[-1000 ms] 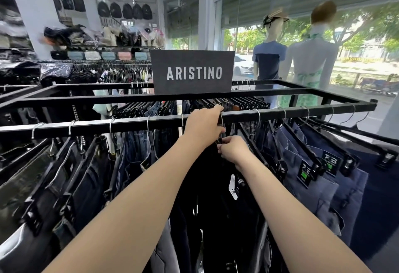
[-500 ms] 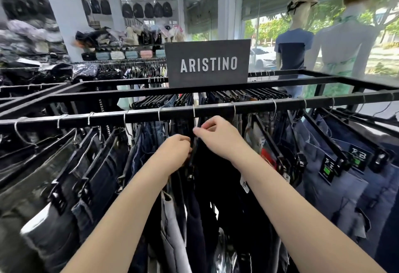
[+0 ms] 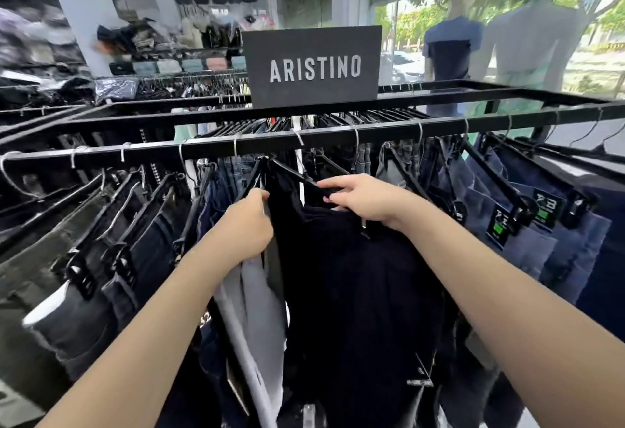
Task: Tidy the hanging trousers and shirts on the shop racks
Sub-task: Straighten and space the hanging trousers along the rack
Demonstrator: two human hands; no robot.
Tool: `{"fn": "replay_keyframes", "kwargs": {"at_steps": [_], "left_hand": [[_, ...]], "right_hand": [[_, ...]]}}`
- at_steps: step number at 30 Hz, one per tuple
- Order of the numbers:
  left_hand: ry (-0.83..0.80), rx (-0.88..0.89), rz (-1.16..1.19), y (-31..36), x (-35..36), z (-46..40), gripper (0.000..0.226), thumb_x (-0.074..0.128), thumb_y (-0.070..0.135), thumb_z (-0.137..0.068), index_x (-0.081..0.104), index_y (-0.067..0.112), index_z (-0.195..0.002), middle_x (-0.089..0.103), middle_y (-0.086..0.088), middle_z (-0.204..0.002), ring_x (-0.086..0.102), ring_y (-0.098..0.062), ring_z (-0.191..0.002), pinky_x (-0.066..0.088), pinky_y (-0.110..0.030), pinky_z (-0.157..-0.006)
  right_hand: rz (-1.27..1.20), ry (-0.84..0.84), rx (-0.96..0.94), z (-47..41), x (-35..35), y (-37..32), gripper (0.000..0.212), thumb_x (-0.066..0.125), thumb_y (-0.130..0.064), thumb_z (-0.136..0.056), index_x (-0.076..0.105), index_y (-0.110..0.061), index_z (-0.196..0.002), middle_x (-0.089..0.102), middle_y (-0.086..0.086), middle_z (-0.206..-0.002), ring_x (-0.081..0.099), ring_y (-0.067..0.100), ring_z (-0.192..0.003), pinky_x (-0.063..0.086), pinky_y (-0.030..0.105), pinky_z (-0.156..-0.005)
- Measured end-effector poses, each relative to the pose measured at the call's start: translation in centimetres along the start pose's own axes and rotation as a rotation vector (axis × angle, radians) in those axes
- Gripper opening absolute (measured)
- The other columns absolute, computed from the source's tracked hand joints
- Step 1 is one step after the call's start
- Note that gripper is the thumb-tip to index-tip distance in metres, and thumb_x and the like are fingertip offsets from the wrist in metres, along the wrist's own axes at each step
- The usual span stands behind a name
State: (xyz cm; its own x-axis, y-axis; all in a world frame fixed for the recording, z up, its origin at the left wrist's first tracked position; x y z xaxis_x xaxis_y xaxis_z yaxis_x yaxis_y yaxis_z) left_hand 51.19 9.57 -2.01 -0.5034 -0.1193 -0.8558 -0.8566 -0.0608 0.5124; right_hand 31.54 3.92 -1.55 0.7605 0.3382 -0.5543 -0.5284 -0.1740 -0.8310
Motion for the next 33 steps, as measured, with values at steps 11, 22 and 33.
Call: {"fn": "replay_keyframes", "kwargs": {"at_steps": [11,22,33], "left_hand": [[0.019,0.019,-0.068,-1.0,-0.3,0.4,0.056,0.034,-0.003,-0.091,0.033,0.016,-0.143,0.053,-0.001,-0.094,0.053,-0.025,-0.082,0.043,-0.03,-0.06],[0.072,0.151,-0.18,-0.5,3.3,-0.3,0.044,0.039,0.008,-0.094,0.044,0.014,-0.137,0.053,-0.009,-0.123,0.05,-0.023,-0.113,0.036,-0.023,-0.081],[0.236,0.09,-0.34,2.4,2.9,0.8,0.034,0.041,0.006,-0.091,0.049,0.009,-0.124,0.056,-0.011,-0.123,0.052,-0.028,-0.117,0.037,-0.037,-0.102]], "right_hand": [[-0.204,-0.074,0.046,-0.5,-1.9,2.0,0.036,0.045,-0.008,-0.102,0.062,-0.029,-0.124,0.07,0.002,-0.12,0.068,0.009,-0.106,0.045,0.03,-0.105],[-0.615,0.153,0.03,-1.2,-1.7,-1.7,0.028,0.059,0.012,-0.088,0.064,0.004,-0.114,0.068,0.03,-0.103,0.071,0.032,-0.097,0.057,0.038,-0.089],[-0.574,0.271,0.179,-3.2,7.6,2.8,0.045,0.07,0.001,-0.077,0.066,-0.004,-0.121,0.072,0.016,-0.089,0.063,0.022,-0.07,0.056,0.036,-0.074]]}}
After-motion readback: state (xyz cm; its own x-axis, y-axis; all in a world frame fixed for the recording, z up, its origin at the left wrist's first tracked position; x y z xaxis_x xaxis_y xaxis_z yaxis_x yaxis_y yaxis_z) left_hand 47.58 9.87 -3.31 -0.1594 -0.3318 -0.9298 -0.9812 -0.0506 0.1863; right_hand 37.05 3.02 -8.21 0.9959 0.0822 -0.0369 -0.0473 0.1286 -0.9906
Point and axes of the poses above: each hand's wrist, its own z-axis away from the middle knuckle, its own x-axis out of the palm, y = z × x, the point moved 2 cm from there along -z, towards the middle knuckle
